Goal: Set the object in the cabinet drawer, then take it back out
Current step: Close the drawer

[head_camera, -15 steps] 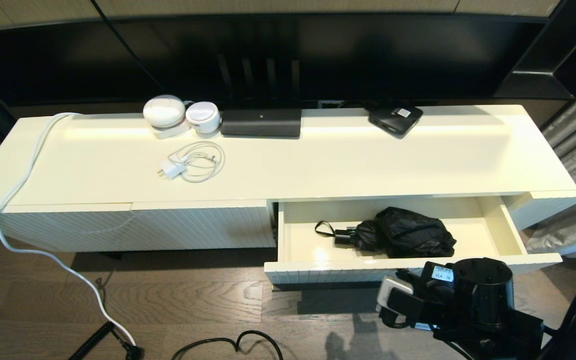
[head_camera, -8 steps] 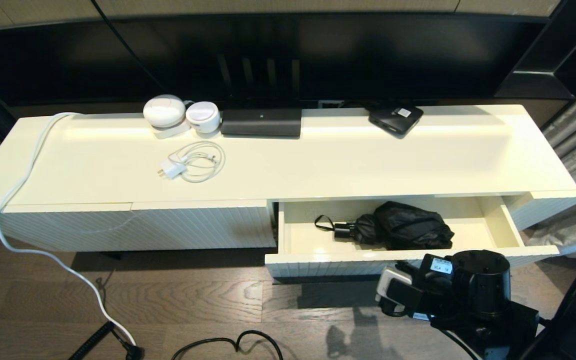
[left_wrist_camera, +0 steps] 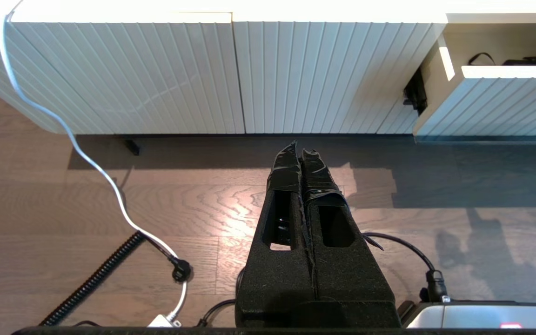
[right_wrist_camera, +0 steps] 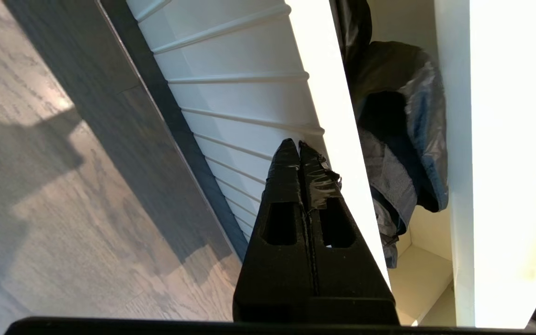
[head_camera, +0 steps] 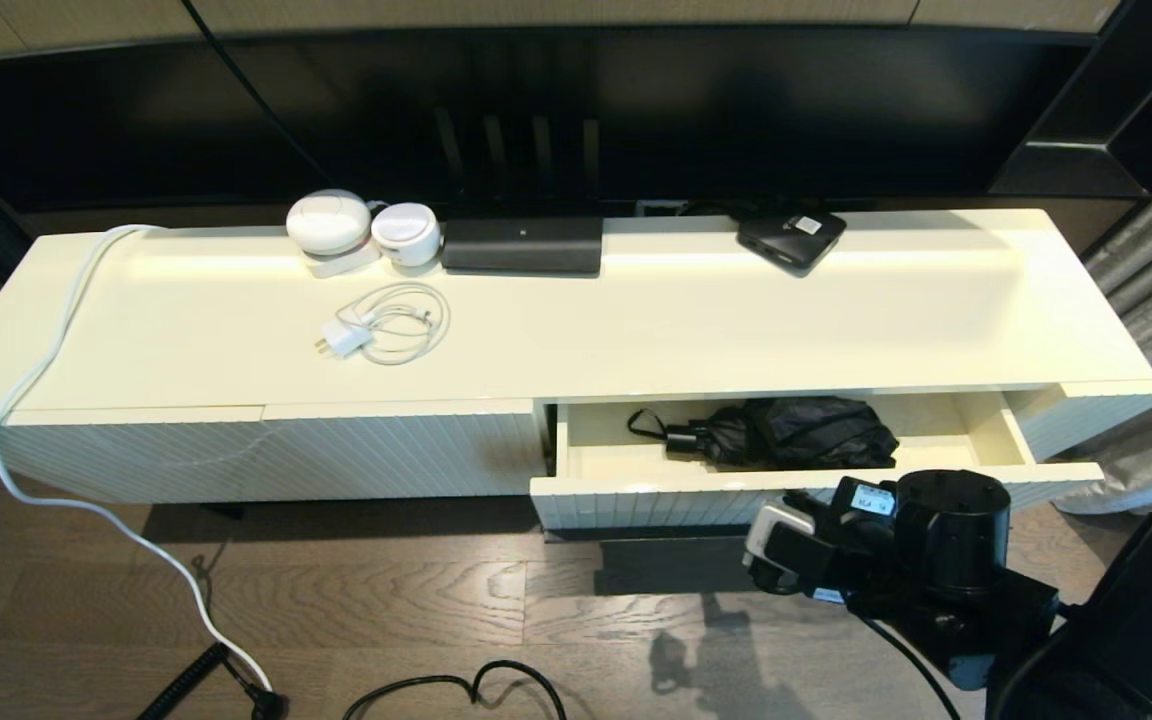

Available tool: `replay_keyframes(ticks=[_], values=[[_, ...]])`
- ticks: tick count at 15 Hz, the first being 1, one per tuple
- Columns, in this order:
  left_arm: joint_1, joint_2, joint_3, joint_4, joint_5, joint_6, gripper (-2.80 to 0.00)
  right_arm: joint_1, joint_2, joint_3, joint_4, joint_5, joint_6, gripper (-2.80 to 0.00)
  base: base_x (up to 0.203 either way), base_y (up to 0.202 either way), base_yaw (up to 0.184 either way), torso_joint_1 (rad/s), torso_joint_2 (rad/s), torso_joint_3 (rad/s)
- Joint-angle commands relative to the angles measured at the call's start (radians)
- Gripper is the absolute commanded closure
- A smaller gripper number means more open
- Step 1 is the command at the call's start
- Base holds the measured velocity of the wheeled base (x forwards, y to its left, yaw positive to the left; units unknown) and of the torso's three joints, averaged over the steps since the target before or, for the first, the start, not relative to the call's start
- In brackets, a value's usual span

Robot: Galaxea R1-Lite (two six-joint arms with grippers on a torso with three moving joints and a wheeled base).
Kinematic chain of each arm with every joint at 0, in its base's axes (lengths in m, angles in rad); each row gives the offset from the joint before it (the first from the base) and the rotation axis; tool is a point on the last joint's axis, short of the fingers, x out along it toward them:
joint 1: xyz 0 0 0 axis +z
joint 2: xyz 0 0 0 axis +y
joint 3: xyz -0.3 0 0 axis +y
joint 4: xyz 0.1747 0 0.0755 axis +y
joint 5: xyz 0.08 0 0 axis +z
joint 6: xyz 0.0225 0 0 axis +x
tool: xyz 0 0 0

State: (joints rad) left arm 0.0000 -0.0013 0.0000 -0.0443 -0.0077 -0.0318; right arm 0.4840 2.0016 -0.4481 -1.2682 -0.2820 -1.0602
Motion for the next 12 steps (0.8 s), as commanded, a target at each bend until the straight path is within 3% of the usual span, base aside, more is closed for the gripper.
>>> replay_keyframes(ticks=[1, 12], values=[[0.000, 0.001, 0.000, 0.000, 0.000, 0.000, 0.00, -0.010, 0.018, -0.023, -0.007, -0.001, -0.007, 0.00, 0.000, 0.000, 0.000, 0.000, 0.00, 0.000], [0.000, 0.001, 0.000, -0.002, 0.000, 0.000, 0.00, -0.064, 0.071, -0.151, 0.006, 0.024, -0.018, 0.00, 0.000, 0.000, 0.000, 0.000, 0.00, 0.000]])
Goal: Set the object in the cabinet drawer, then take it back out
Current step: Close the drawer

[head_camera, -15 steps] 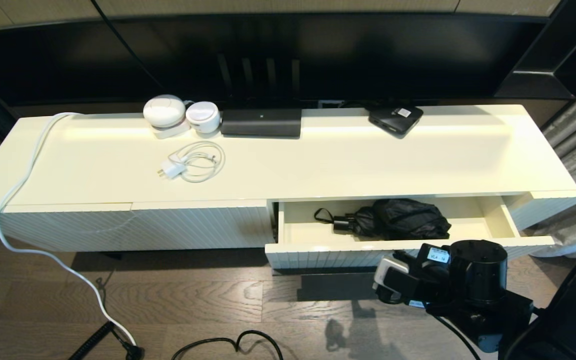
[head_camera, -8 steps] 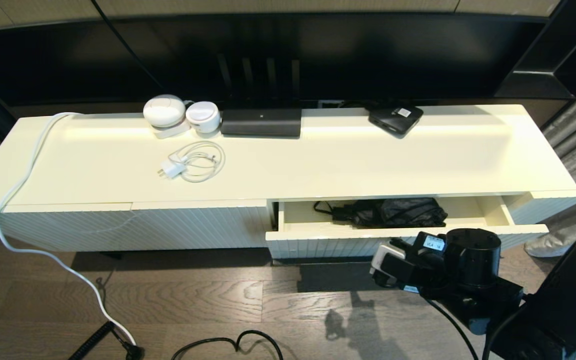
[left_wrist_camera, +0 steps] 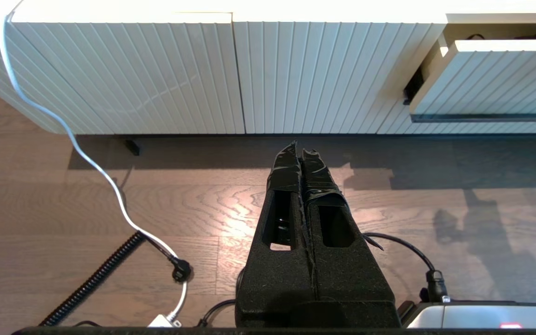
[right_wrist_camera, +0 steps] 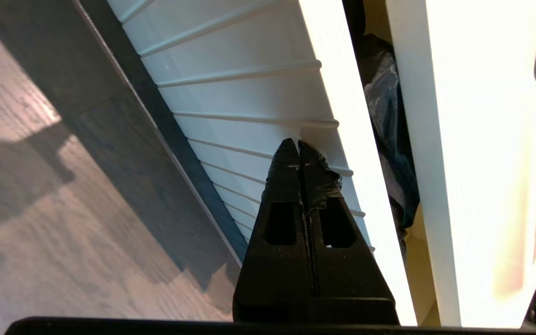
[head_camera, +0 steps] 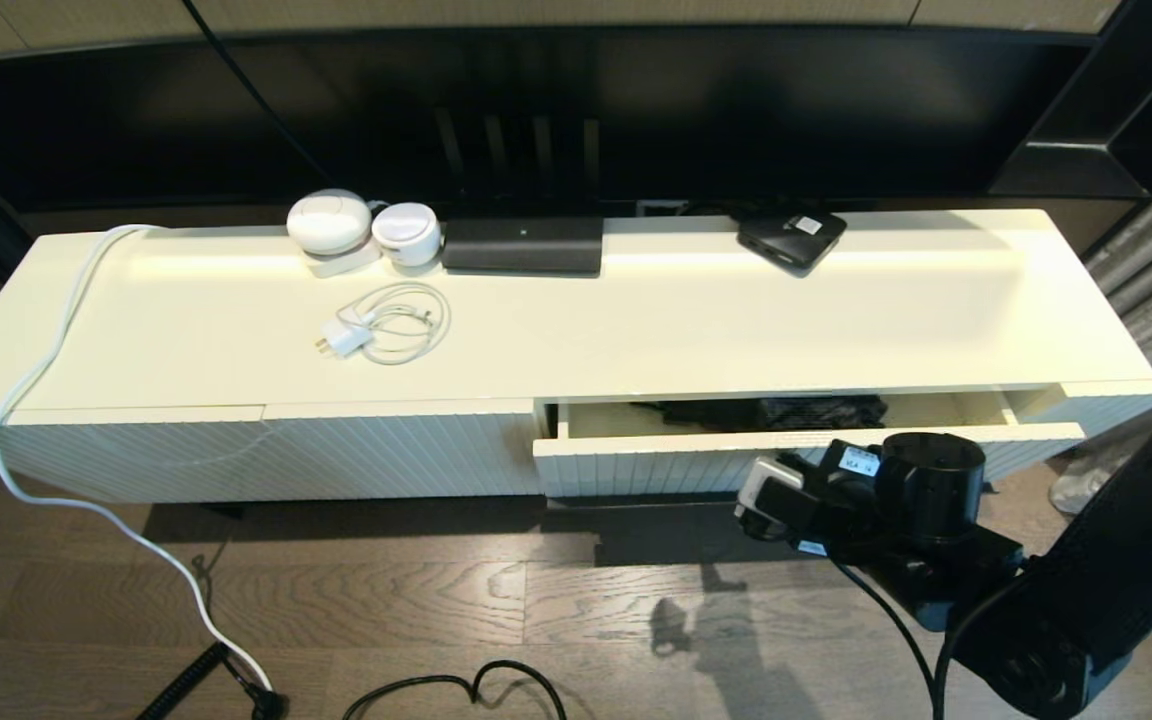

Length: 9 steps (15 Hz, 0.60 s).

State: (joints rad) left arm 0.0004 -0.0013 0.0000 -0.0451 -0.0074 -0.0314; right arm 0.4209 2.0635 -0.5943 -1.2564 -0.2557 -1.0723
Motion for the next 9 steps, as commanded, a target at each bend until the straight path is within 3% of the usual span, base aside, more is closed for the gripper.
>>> replay_keyframes(ticks=[1, 9], values=[[0.000, 0.001, 0.000, -0.001, 0.000, -0.001, 0.00, -0.004, 0.015, -0.032, -0.005, -0.001, -0.006, 0.00, 0.000, 0.000, 0.000, 0.000, 0.00, 0.000], [0.001, 0.001, 0.000, 0.001, 0.000, -0.001, 0.00, -0.038, 0.059, -0.146, 0.024, -0.001, -0.005, 0.00, 0.000, 0.000, 0.000, 0.000, 0.00, 0.000]])
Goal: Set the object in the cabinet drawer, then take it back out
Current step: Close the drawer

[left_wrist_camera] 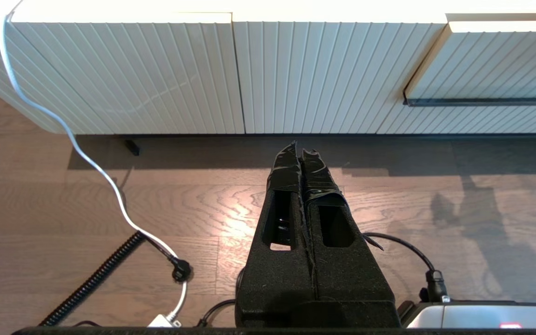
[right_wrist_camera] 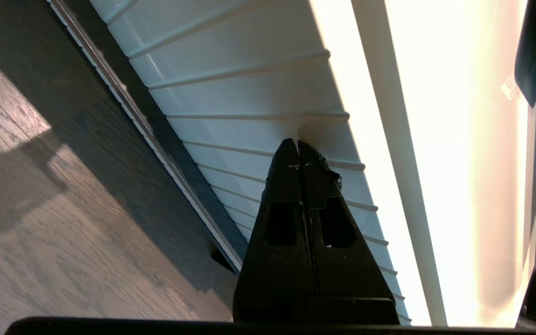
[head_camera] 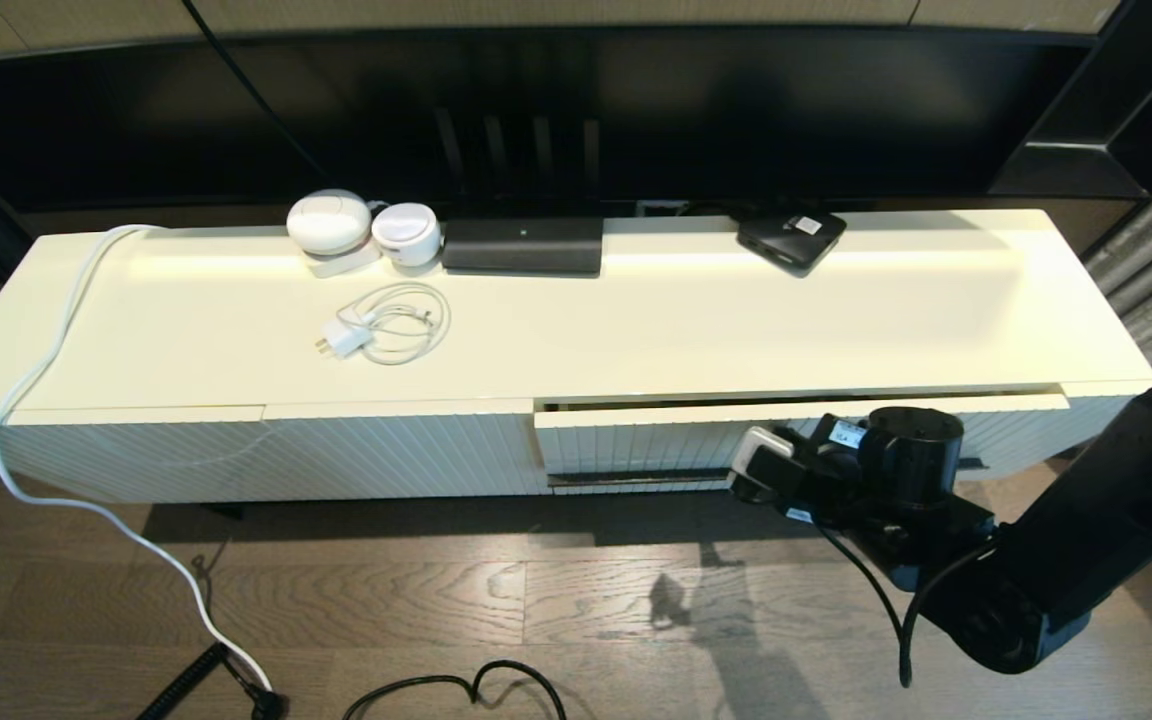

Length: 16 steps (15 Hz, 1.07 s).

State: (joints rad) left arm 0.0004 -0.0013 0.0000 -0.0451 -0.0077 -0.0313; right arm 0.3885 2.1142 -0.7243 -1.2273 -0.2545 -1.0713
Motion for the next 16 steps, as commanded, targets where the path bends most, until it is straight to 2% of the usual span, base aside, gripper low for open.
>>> replay_keyframes(ticks=[1, 7, 13, 16], values=[[0.000, 0.001, 0.000, -0.001, 0.000, -0.001, 0.00, -0.007, 0.010, -0.019, -0.001, -0.002, -0.006, 0.00, 0.000, 0.000, 0.000, 0.000, 0.00, 0.000], [0.000, 0.001, 0.000, -0.001, 0.000, -0.001, 0.00, -0.015, 0.013, -0.095, 0.058, -0.005, -0.004, 0.00, 0.000, 0.000, 0.000, 0.000, 0.00, 0.000], [0.000, 0.001, 0.000, -0.001, 0.000, -0.001, 0.00, -0.014, -0.061, -0.060, 0.123, -0.004, 0.000, 0.00, 0.000, 0.000, 0.000, 0.000, 0.00, 0.000], [0.000, 0.001, 0.000, -0.001, 0.000, -0.001, 0.00, -0.014, -0.263, 0.015, 0.264, -0.004, 0.008, 0.00, 0.000, 0.000, 0.000, 0.000, 0.00, 0.000]])
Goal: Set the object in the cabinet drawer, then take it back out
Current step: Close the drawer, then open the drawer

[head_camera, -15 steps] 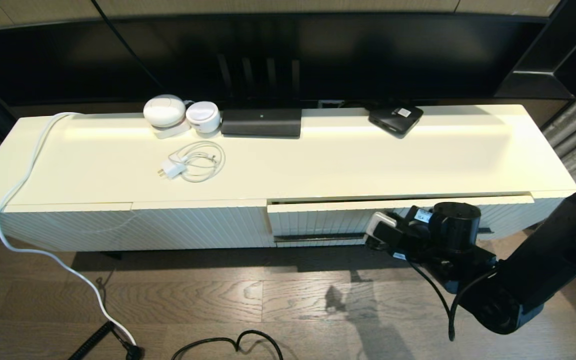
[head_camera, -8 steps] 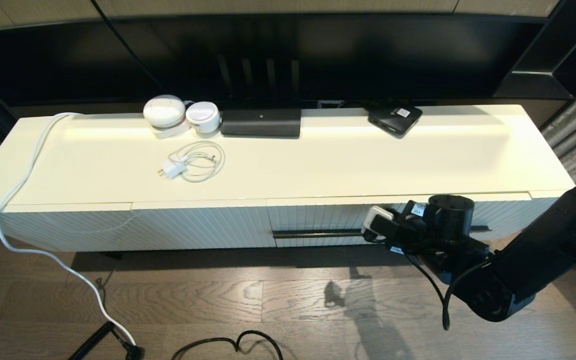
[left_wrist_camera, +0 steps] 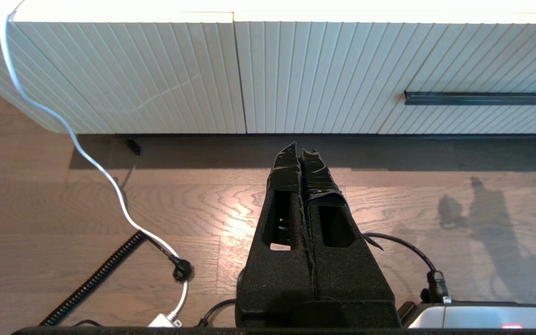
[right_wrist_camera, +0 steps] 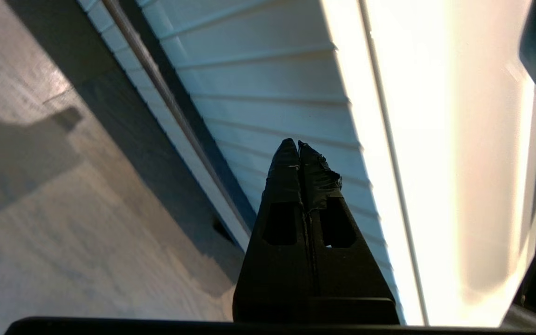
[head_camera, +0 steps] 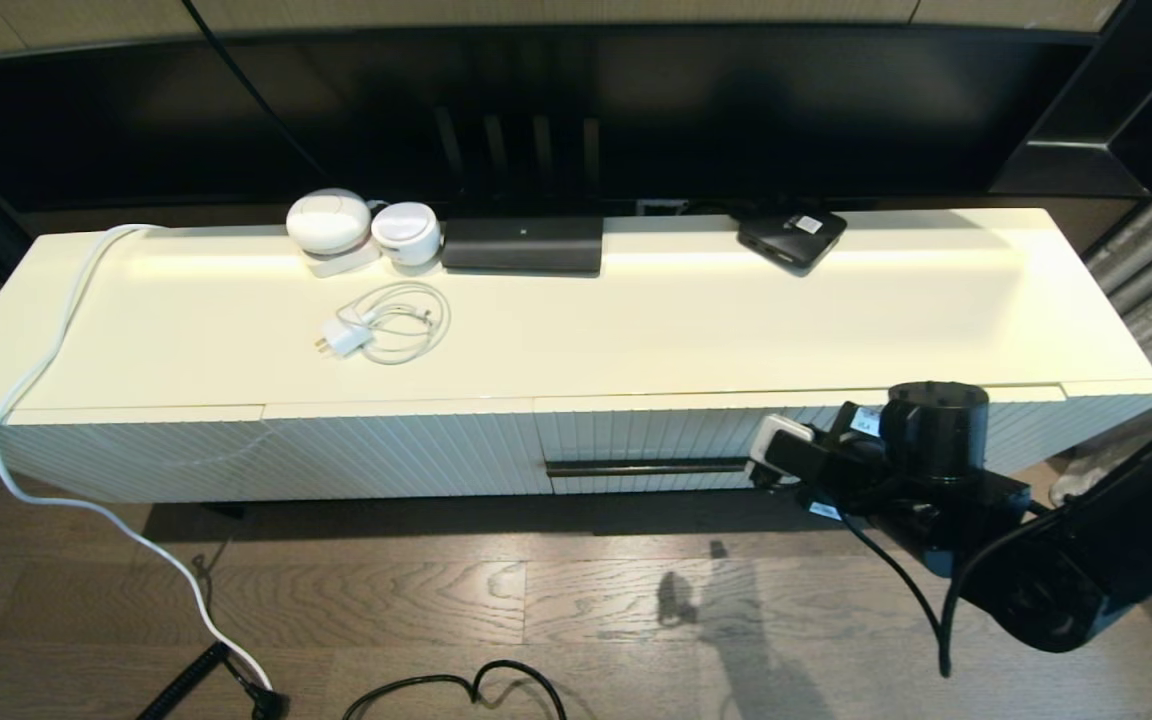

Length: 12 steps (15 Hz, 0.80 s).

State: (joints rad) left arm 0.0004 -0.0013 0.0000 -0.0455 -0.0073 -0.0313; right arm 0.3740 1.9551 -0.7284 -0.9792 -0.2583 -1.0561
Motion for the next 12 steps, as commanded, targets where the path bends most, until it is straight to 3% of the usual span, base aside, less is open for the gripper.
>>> replay_keyframes(ticks=[1, 8, 12], values=[[0.001, 0.001, -0.001, 0.000, 0.000, -0.001, 0.00, 0.000, -0.206, 0.045, 0.089, -0.001, 0.002, 0.00, 0.000, 0.000, 0.000, 0.000, 0.00, 0.000], [0.001, 0.001, 0.000, 0.001, 0.000, -0.001, 0.00, -0.043, -0.840, 0.183, 0.732, 0.004, 0.091, 0.00, 0.000, 0.000, 0.000, 0.000, 0.00, 0.000], [0.001, 0.001, 0.000, 0.001, 0.000, -0.001, 0.00, -0.136, -1.190, 0.179, 1.196, 0.121, 0.105, 0.00, 0.000, 0.000, 0.000, 0.000, 0.00, 0.000]])
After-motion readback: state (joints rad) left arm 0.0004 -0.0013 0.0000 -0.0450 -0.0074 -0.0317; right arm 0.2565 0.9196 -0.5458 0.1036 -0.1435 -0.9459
